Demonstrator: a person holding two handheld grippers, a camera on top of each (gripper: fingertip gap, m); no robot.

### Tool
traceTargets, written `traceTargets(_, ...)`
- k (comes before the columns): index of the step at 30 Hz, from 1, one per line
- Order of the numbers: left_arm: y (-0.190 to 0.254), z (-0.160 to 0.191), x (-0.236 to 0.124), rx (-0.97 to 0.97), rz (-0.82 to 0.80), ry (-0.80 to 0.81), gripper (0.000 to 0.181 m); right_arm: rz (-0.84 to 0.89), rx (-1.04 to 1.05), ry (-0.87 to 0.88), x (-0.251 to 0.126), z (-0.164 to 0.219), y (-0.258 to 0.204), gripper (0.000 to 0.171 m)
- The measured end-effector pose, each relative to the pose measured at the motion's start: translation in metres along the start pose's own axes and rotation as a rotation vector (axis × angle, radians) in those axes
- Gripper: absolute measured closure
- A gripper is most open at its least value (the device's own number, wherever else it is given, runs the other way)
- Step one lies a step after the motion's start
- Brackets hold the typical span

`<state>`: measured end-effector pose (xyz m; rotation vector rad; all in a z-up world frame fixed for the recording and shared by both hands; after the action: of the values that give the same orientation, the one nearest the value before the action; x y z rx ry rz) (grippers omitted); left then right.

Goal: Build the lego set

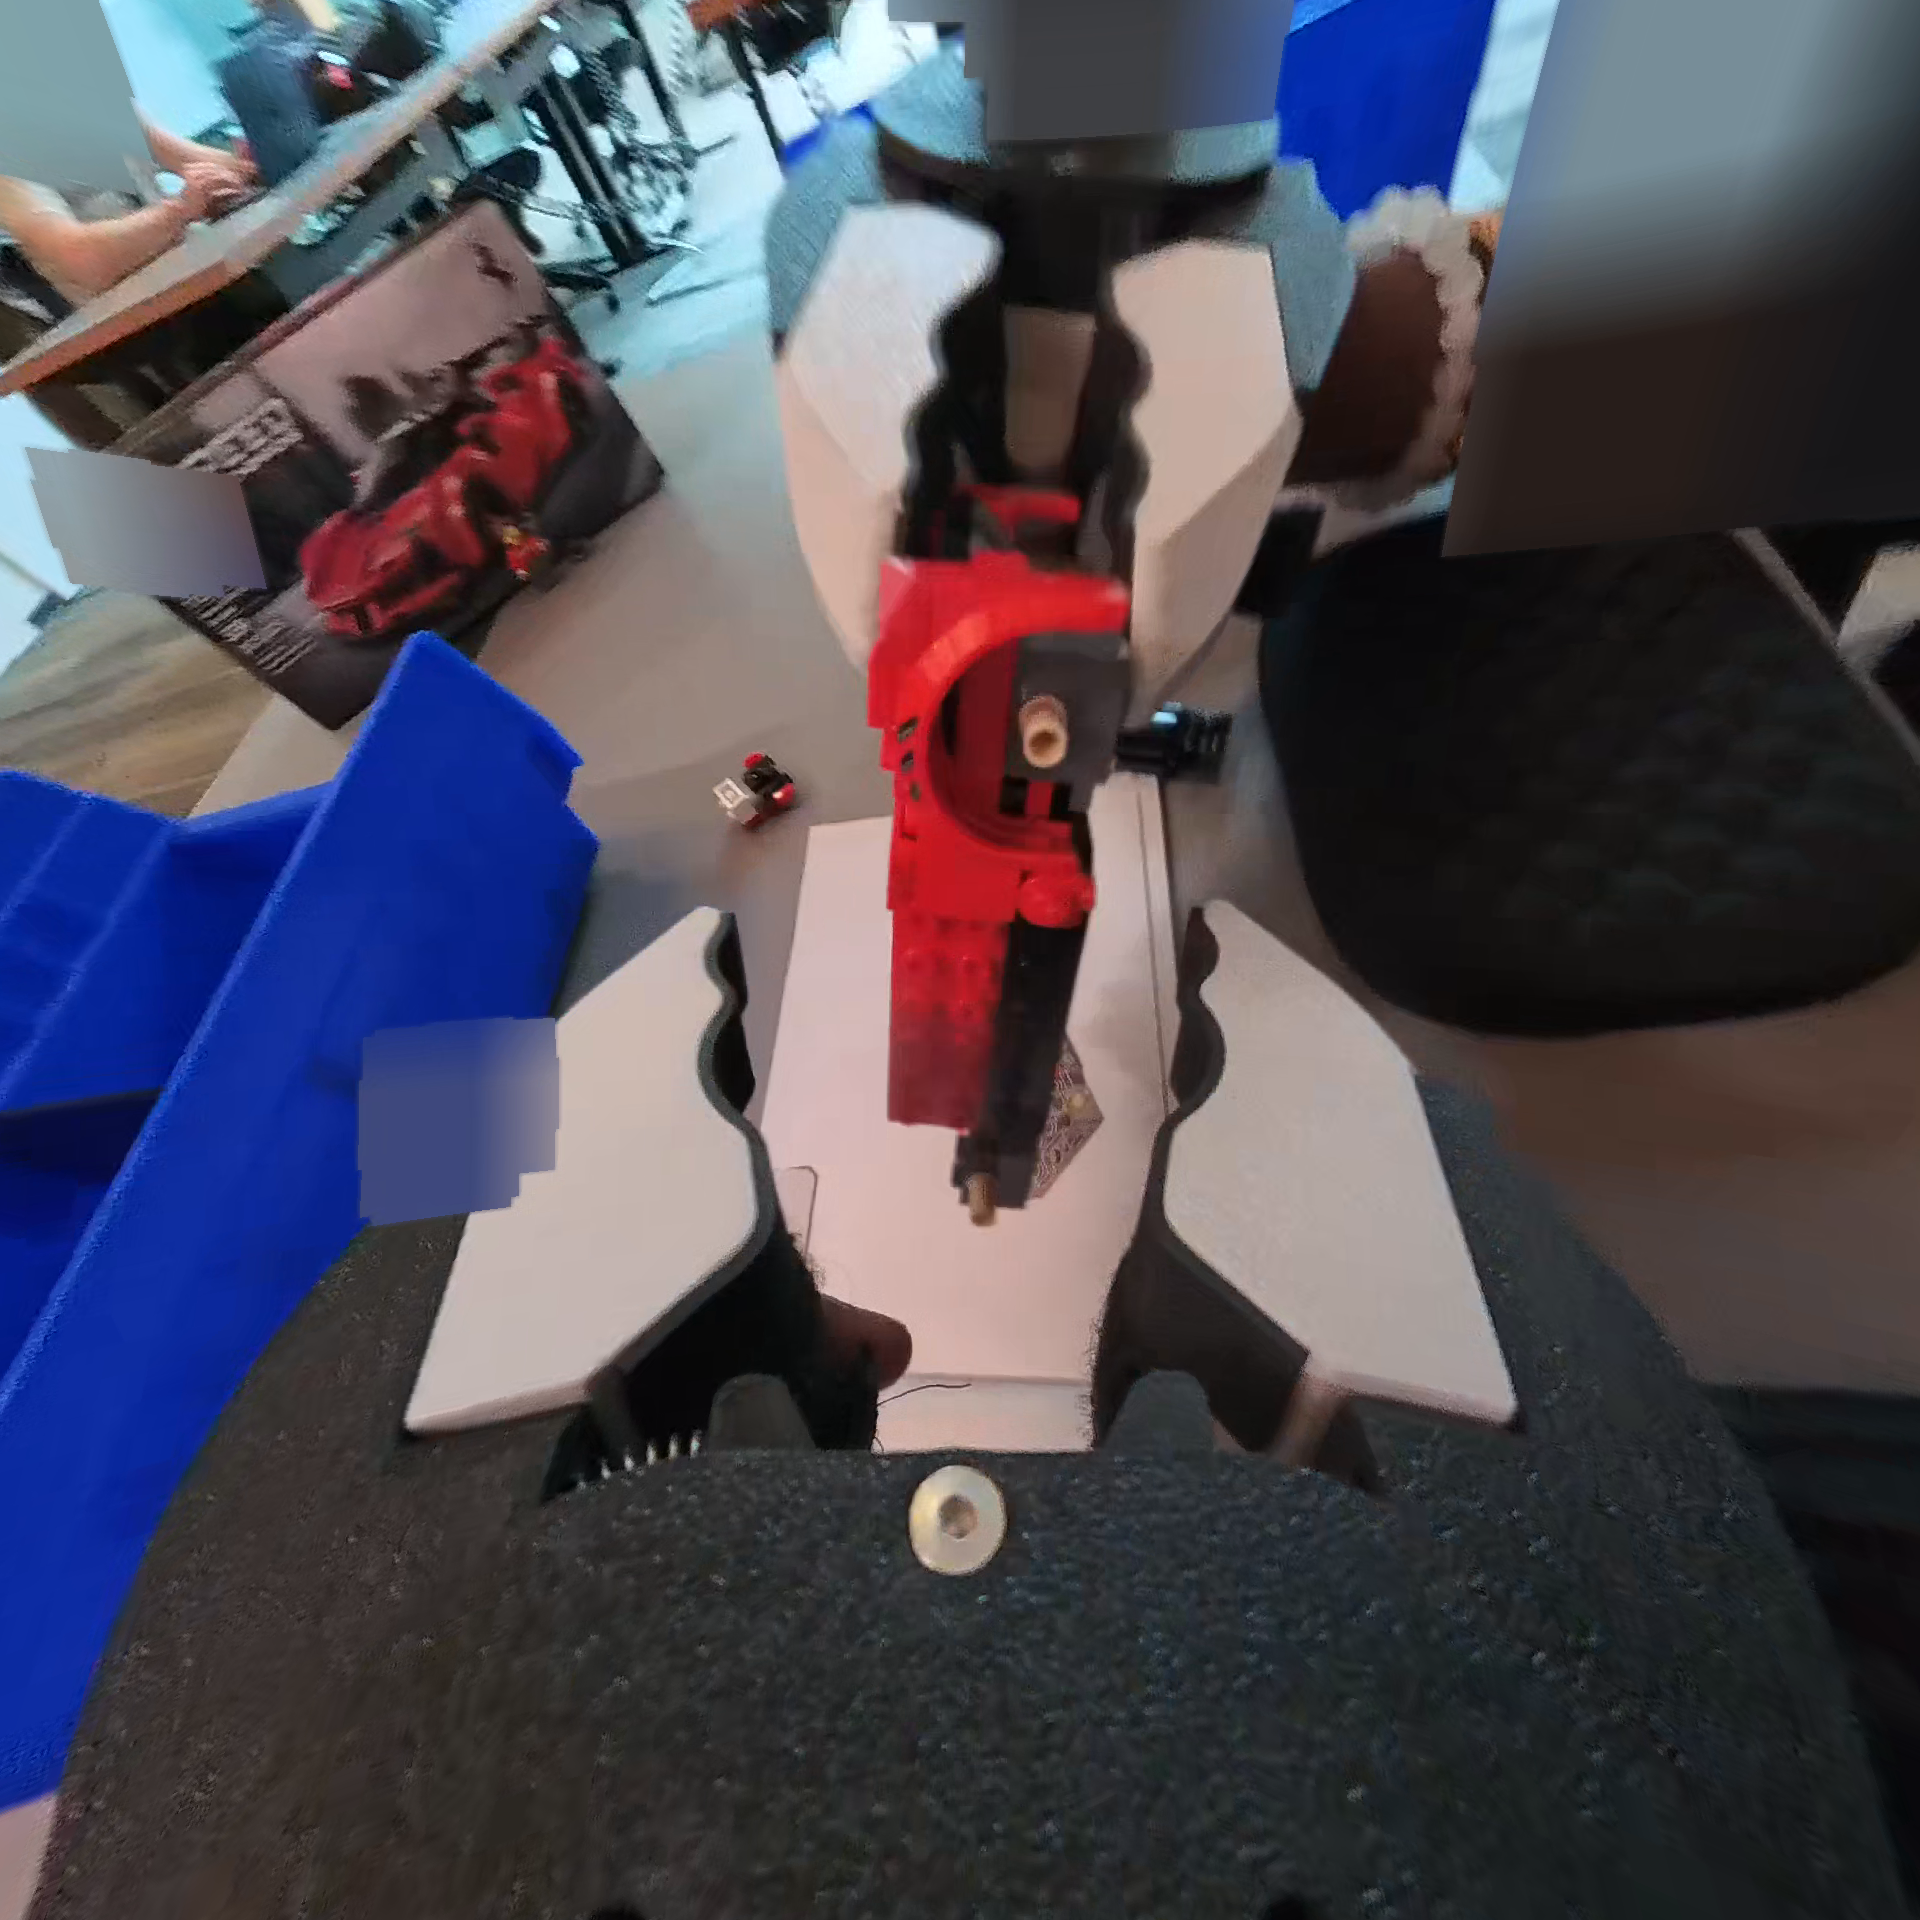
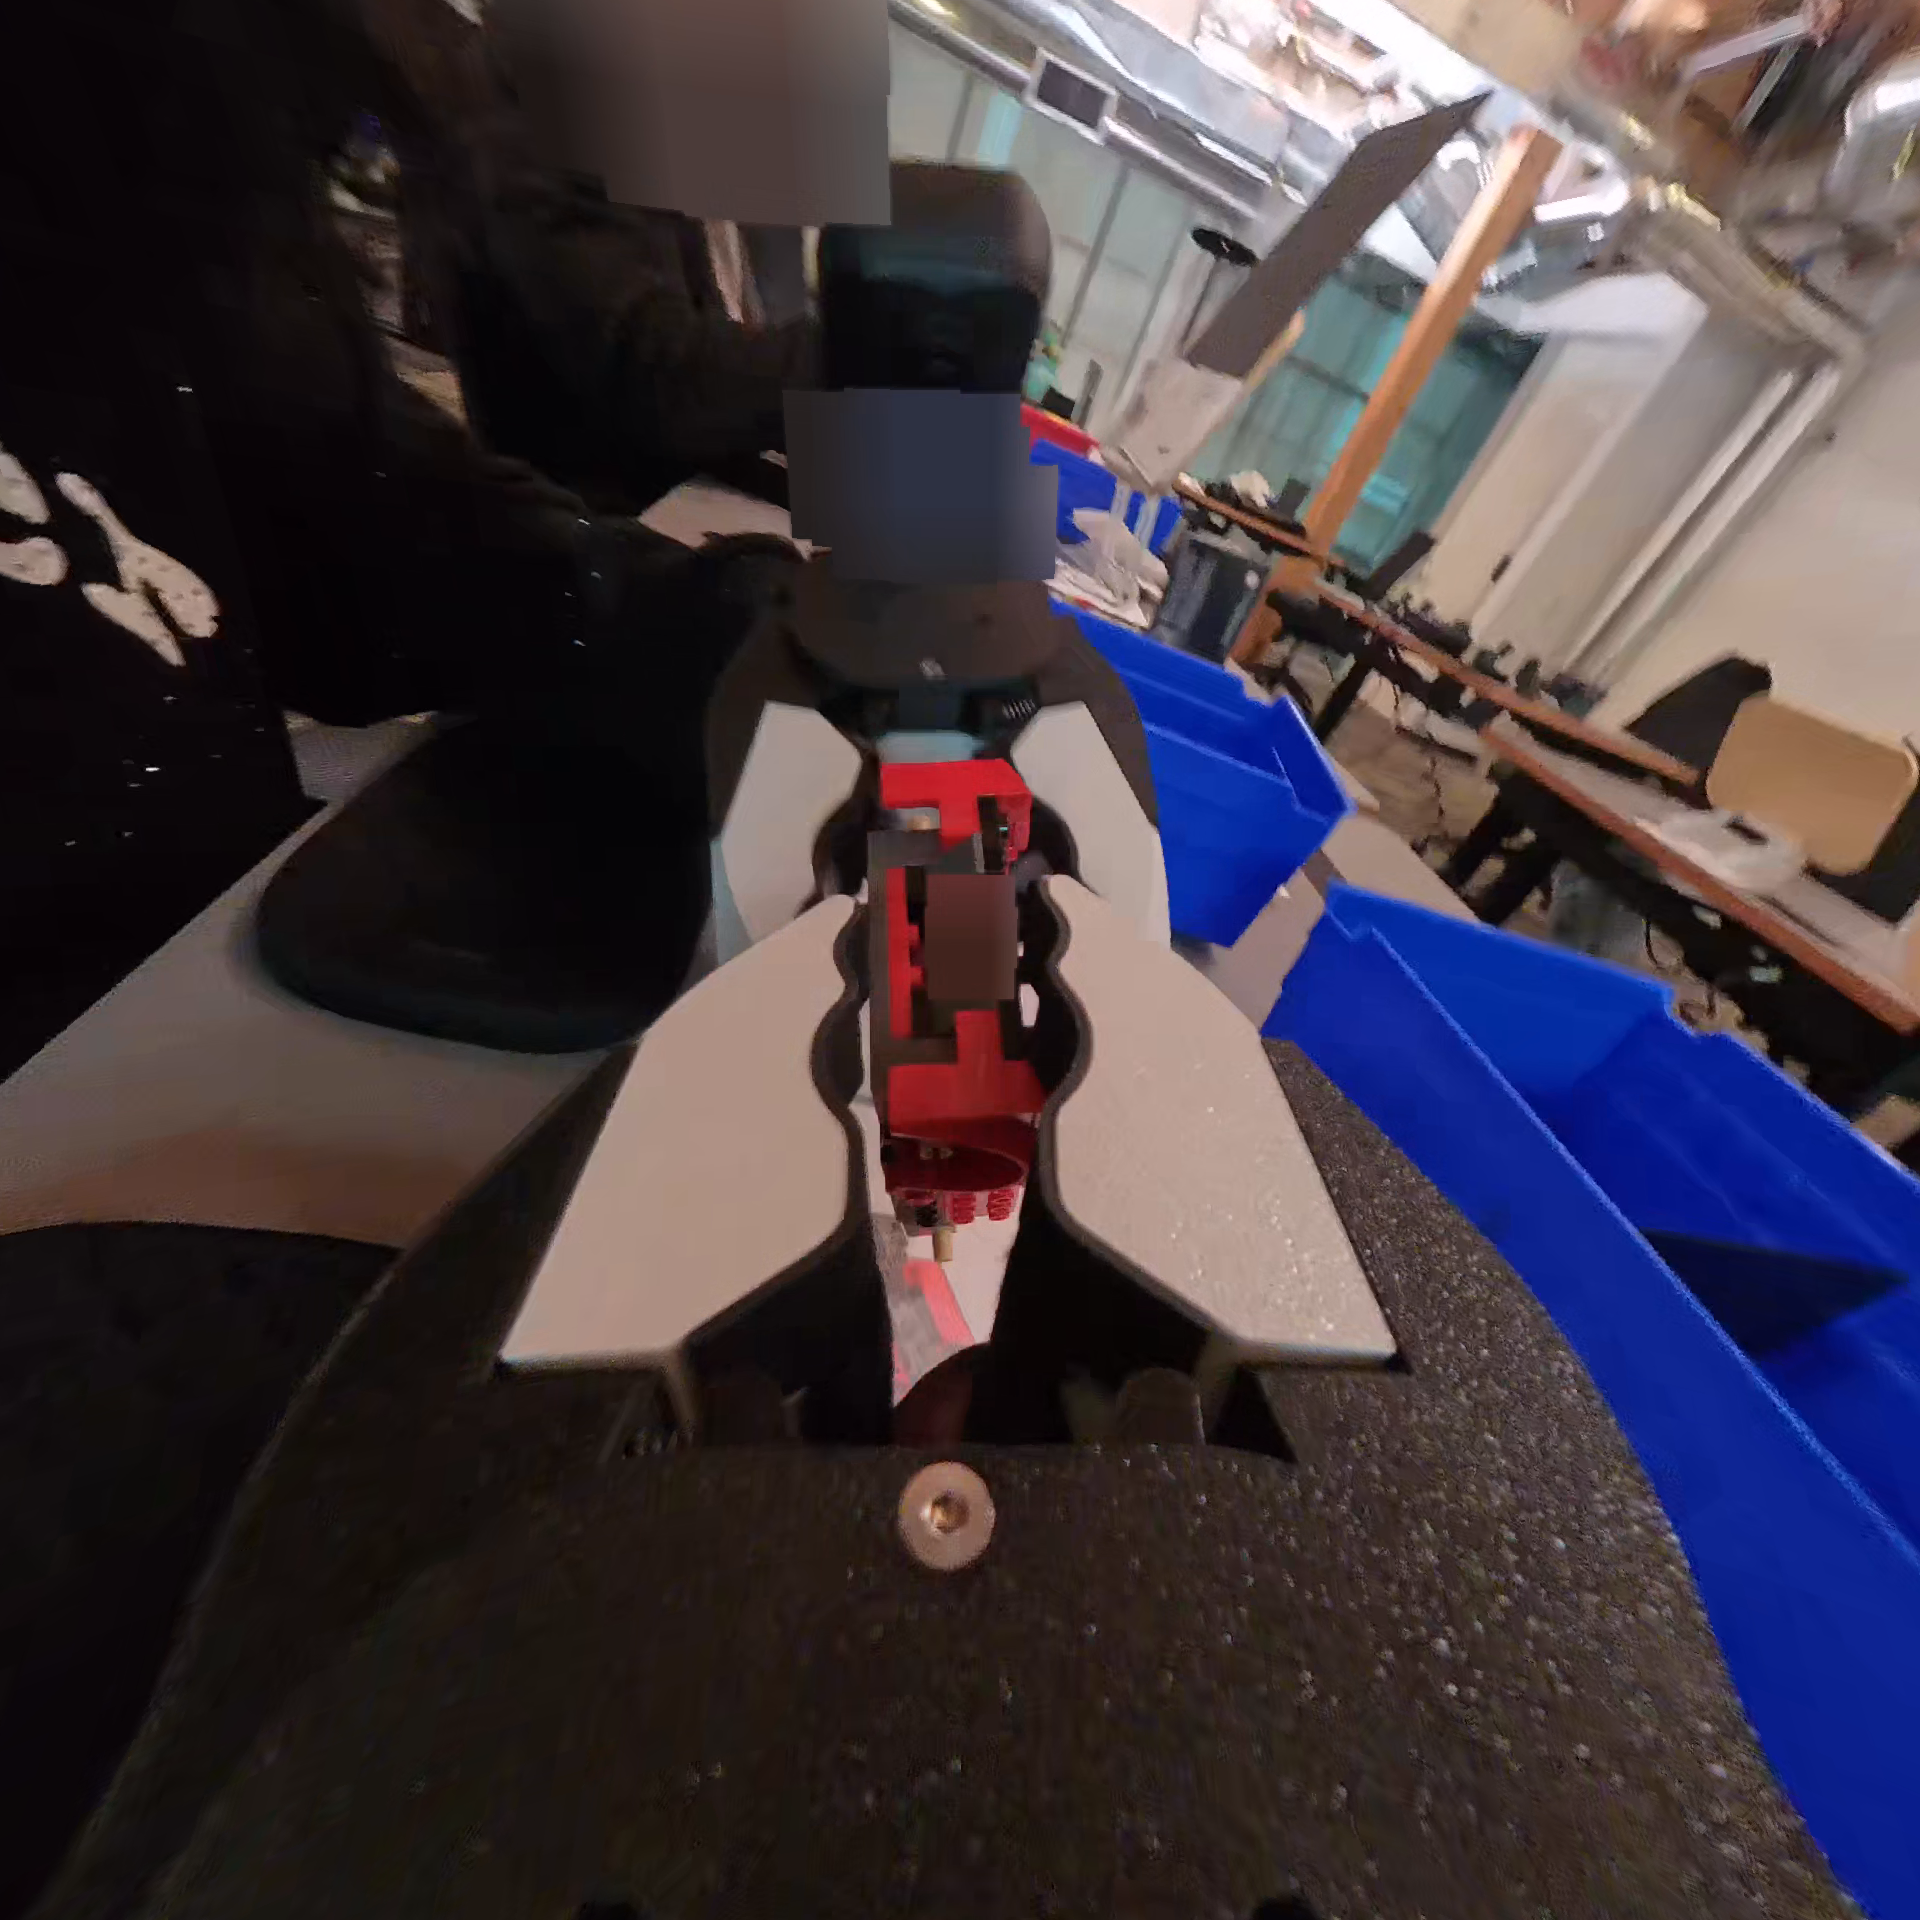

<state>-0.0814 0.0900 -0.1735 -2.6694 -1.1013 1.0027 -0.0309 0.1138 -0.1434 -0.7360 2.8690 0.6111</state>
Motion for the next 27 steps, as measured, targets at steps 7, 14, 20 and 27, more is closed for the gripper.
traceTargets(7, 0.009, -0.001, 0.010, 0.339, -0.174, 0.010, 0.143, -0.033, -0.079, 0.012, 0.003, 0.000, -0.010, 0.143)
traceTargets(14, -0.018, 0.030, 0.008, 0.479, -0.488, -0.213, 0.147, -0.022, 0.035, -0.198, -0.021, 0.008, 0.006, 0.123)
traceTargets(20, -0.038, 0.057, 0.005, 0.509, -0.696, -0.391, 0.148, 0.211, 0.554, -0.600, -0.090, 0.085, 0.055, 0.135)
traceTargets(27, -0.033, 0.064, 0.014, 0.550, -0.664, -0.408, 0.148, 0.305, 0.732, -0.792, -0.091, 0.135, 0.063, 0.140)
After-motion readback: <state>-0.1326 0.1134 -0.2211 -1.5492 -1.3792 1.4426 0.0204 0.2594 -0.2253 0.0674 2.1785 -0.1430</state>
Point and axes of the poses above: each gripper's, where its closed fingertips meet, x out along the fingers, z out of its underside, y = z × x across the jaws, the point moved 3 cm from there along -x, back along the fingers, and after that the axes turned 10 degrees about -y, right-handed, at the moved point
